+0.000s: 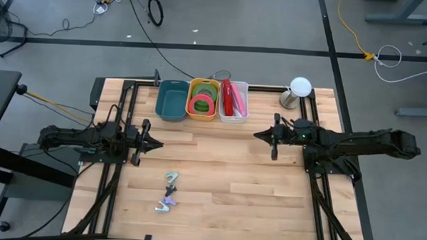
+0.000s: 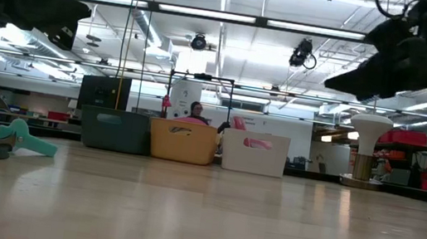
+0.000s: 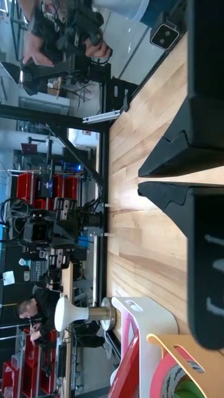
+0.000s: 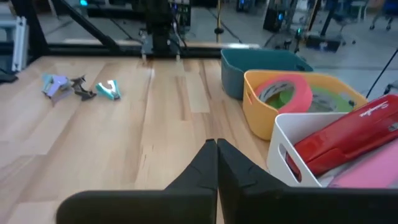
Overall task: Pick and place Stapler, Stapler remover, tape
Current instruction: Put the top blue staple remover into the blue bin
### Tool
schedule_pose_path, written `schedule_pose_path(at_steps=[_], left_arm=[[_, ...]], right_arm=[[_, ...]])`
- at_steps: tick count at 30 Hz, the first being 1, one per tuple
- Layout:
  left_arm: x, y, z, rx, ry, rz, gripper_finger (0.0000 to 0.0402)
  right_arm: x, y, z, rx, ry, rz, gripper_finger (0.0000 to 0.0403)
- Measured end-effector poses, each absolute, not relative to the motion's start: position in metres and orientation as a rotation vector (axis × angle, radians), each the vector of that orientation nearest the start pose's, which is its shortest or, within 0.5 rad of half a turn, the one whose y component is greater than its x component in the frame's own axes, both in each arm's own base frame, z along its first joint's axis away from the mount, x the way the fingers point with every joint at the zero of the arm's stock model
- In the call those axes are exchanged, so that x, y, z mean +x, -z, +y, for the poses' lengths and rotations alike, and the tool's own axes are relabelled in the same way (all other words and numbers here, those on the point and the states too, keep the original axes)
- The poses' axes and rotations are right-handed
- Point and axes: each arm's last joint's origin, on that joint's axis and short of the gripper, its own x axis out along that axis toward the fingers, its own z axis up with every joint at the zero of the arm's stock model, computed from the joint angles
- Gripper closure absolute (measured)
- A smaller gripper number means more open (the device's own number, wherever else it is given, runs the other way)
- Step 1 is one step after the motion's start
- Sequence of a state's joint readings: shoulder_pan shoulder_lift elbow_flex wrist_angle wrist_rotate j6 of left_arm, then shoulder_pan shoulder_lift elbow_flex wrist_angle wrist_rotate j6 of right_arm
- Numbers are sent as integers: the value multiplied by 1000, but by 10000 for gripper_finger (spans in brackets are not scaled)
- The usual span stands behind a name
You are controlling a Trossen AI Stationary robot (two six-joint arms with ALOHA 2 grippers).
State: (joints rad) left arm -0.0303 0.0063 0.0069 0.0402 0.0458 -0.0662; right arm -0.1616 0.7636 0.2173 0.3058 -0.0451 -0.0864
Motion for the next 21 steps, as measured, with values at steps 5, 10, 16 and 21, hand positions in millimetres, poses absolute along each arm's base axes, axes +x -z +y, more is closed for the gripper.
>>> schedule_pose_path(at_steps=[5,10,16,21], left_arm=[[97,-169,-4,-66,78,-38,376],[97,-169,-4,-66,77,-38,376],[97,-169,-4,-66,78,-38,376],[97,-169,-4,-66,77,-38,376]], right_arm=[[147,-182,-20,-69,95,185,402],[137,-176,-11,-76,38,153,402],[130,-175,-5,-72,-1,112,399],[124,-172,-2,-22,-18,77,396]])
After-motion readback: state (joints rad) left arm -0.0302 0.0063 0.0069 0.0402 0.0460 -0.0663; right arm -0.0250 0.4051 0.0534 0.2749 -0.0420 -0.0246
